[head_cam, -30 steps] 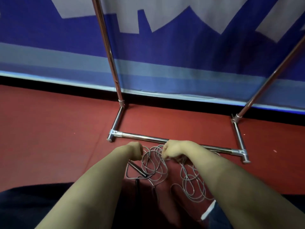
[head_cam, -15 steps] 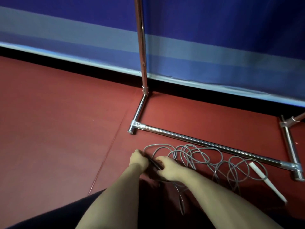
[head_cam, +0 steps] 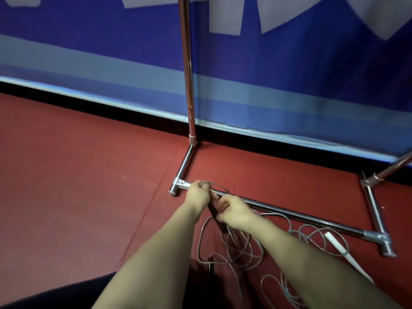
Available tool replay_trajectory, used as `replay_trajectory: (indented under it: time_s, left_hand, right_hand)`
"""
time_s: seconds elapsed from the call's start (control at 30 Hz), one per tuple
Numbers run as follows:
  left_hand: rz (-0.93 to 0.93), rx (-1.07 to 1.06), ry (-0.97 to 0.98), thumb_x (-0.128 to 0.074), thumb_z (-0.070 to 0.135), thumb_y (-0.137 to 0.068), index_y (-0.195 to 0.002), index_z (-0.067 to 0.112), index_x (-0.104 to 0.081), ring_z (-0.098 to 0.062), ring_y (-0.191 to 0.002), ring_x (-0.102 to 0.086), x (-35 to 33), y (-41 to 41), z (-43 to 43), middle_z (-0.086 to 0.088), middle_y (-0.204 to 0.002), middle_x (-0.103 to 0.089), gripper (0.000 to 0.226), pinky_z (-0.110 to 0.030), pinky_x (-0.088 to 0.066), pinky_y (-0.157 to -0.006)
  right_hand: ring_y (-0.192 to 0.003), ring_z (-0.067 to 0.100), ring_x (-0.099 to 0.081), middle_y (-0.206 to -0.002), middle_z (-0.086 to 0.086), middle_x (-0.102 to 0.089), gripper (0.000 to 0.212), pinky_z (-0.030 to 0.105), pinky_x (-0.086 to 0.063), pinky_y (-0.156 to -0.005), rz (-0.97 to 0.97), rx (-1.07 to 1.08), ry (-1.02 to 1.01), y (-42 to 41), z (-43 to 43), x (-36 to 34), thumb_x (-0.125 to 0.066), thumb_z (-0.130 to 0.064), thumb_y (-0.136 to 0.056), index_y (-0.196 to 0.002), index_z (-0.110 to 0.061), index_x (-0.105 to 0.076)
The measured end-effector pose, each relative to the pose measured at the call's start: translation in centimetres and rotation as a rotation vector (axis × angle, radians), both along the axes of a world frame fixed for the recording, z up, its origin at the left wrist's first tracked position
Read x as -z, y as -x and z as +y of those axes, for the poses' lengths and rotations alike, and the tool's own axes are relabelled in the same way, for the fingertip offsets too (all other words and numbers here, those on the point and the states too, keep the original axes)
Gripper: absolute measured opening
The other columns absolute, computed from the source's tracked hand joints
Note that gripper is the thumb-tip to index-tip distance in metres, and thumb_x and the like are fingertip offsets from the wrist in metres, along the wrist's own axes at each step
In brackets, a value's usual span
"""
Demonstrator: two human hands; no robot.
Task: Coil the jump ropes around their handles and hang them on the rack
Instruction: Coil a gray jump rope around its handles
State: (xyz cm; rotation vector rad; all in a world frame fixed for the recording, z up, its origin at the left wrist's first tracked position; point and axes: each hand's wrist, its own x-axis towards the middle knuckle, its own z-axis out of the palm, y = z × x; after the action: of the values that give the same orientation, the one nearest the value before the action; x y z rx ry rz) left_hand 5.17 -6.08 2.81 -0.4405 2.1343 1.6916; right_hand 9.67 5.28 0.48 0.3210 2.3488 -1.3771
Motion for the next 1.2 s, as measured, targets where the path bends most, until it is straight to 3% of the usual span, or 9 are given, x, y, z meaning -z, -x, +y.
replay_trajectory:
  time_s: [0.2,0.3,0.37,0.57,0.8,0.83,0.87,0.97,1.2]
  left_hand:
    - [0.247,0.257,-0.037,-0.046,0.000,-0.091,-0.066,0.011,-0.058,-0.015,-0.044,-0.041,-11.3,0.6,4.0,0.004,-0.045,-0.047,0.030,-0.026,-0.038,-0.052]
    - [0.224,0.281,-0.321,-0.043,-0.001,-0.088,-0.060,0.009,-0.052,-0.009,-0.033,-0.025,-17.3,-0.9,6.1,0.004,-0.039,-0.031,0.030,-0.022,-0.021,-0.044]
    - [0.209,0.254,-0.516,-0.039,0.003,-0.091,-0.062,0.011,-0.045,-0.008,-0.034,-0.016,-21.0,-1.6,7.0,0.007,-0.039,-0.021,0.030,-0.019,-0.017,-0.041]
    - [0.421,-0.076,-0.821,-0.039,0.004,-0.096,-0.075,0.008,-0.051,-0.012,-0.032,-0.029,-30.7,-2.2,5.3,-0.003,-0.048,-0.058,0.025,-0.021,-0.027,-0.037]
    - [0.584,-0.022,-0.419,-0.054,0.004,-0.093,-0.136,0.021,-0.057,-0.008,-0.036,-0.032,-33.1,-2.0,2.3,-0.004,-0.125,-0.054,0.046,-0.016,-0.028,-0.037]
    - [0.585,0.071,-0.304,-0.057,0.003,-0.091,-0.140,0.026,-0.053,-0.008,-0.037,-0.032,-32.6,-2.2,2.3,0.005,-0.077,-0.048,0.055,-0.017,-0.029,-0.038]
    - [0.588,0.186,-0.202,-0.058,0.001,-0.088,-0.143,0.032,-0.048,-0.008,-0.038,-0.032,-32.0,-2.6,2.4,-0.004,-0.097,-0.071,0.064,-0.018,-0.030,-0.040]
    - [0.546,0.587,-0.037,-0.052,-0.010,-0.083,-0.148,0.039,-0.037,-0.006,-0.040,-0.037,-31.1,-4.5,3.5,0.010,-0.145,-0.050,0.083,-0.018,-0.032,-0.043]
    - [0.567,0.642,0.001,-0.068,0.013,-0.091,-0.126,0.018,-0.059,-0.005,-0.041,-0.033,-31.7,-4.9,4.5,0.005,-0.104,-0.068,0.037,-0.016,-0.030,-0.043]
  right_hand:
    - [-0.107,0.015,-0.047,-0.120,-0.001,-0.042,0.073,0.029,-0.043,-0.093,0.180,0.236,-0.038,1.3,5.4,-8.5,-0.082,-0.007,-0.070,-0.132,-0.021,-0.044]
    - [-0.081,0.005,-0.062,-0.087,0.000,-0.069,0.017,0.022,-0.048,-0.081,0.169,0.113,0.121,0.6,6.5,-11.5,-0.071,0.002,-0.083,-0.098,-0.006,-0.067]
    - [-0.051,0.001,-0.060,-0.054,-0.004,-0.065,0.022,0.019,-0.046,-0.058,0.149,0.128,0.162,-0.4,7.1,-13.0,-0.061,0.001,-0.093,-0.072,-0.005,-0.065]
    - [-0.065,-0.003,-0.056,-0.072,-0.009,-0.069,0.020,0.008,-0.043,-0.066,-0.087,-0.234,-0.222,-5.1,9.4,-15.2,-0.070,-0.014,-0.087,-0.069,-0.022,-0.069]
    - [-0.056,0.017,-0.058,-0.074,0.007,-0.059,0.018,0.033,-0.048,-0.057,0.120,-0.024,-0.252,-5.1,11.1,-20.9,-0.041,-0.006,-0.102,-0.086,-0.008,-0.048]
    - [-0.062,0.021,-0.054,-0.080,0.009,-0.056,0.014,0.037,-0.044,-0.063,0.212,-0.020,-0.383,-4.3,11.2,-22.7,-0.041,-0.010,-0.102,-0.089,-0.010,-0.045]
    - [-0.072,0.024,-0.051,-0.088,0.011,-0.055,0.009,0.037,-0.039,-0.068,0.299,-0.050,-0.509,-3.6,11.1,-24.8,-0.041,-0.013,-0.102,-0.093,-0.011,-0.042]
    - [-0.075,0.020,-0.047,-0.090,0.007,-0.054,0.010,0.031,-0.035,-0.064,0.511,-0.130,-0.511,-3.1,10.0,-31.0,-0.046,-0.009,-0.094,-0.099,-0.011,-0.038]
    - [-0.067,0.019,-0.057,-0.090,0.009,-0.072,0.032,0.029,-0.047,-0.062,0.599,-0.018,0.069,-5.5,11.4,-35.8,-0.063,0.007,-0.087,-0.102,-0.014,-0.044]
